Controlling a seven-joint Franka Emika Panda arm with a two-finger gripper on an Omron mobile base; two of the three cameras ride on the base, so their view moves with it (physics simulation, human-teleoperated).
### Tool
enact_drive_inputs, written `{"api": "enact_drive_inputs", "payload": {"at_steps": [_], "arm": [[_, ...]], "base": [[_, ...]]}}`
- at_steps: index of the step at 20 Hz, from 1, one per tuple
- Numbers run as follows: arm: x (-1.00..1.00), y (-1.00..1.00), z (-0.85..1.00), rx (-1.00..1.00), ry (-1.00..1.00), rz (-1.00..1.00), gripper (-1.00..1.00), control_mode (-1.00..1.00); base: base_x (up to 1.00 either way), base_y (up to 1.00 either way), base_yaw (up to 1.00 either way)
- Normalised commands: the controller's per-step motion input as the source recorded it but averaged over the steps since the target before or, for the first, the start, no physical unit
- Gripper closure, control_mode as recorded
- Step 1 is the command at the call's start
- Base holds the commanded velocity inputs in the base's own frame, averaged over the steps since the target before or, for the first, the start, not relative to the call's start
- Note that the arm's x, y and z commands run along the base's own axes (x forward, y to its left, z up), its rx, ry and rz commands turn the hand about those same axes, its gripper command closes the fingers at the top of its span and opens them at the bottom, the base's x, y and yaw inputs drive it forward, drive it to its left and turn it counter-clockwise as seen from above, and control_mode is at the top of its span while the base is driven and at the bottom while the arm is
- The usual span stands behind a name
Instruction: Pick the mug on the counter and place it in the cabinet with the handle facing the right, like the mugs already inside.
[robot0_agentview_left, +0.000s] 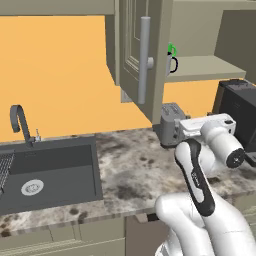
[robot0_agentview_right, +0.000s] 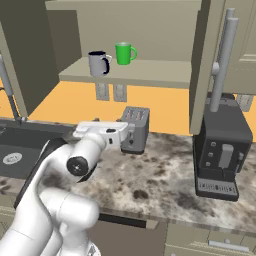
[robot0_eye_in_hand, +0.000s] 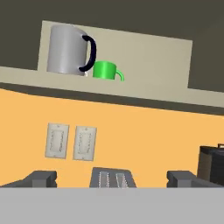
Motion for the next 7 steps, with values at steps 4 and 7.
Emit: {"api": "enact_drive_inputs", "payload": {"at_steps": [4,7], "arm": [[0.14,-0.03,-0.71,0.07,0.24,-0.1,-1.0,-1.0],[0.15,-0.05,-0.65,0.07,0.23,-0.1,-1.0,-1.0]], "base": [[0.0,0.0,0.0],[0.0,0.0,0.0]]}}
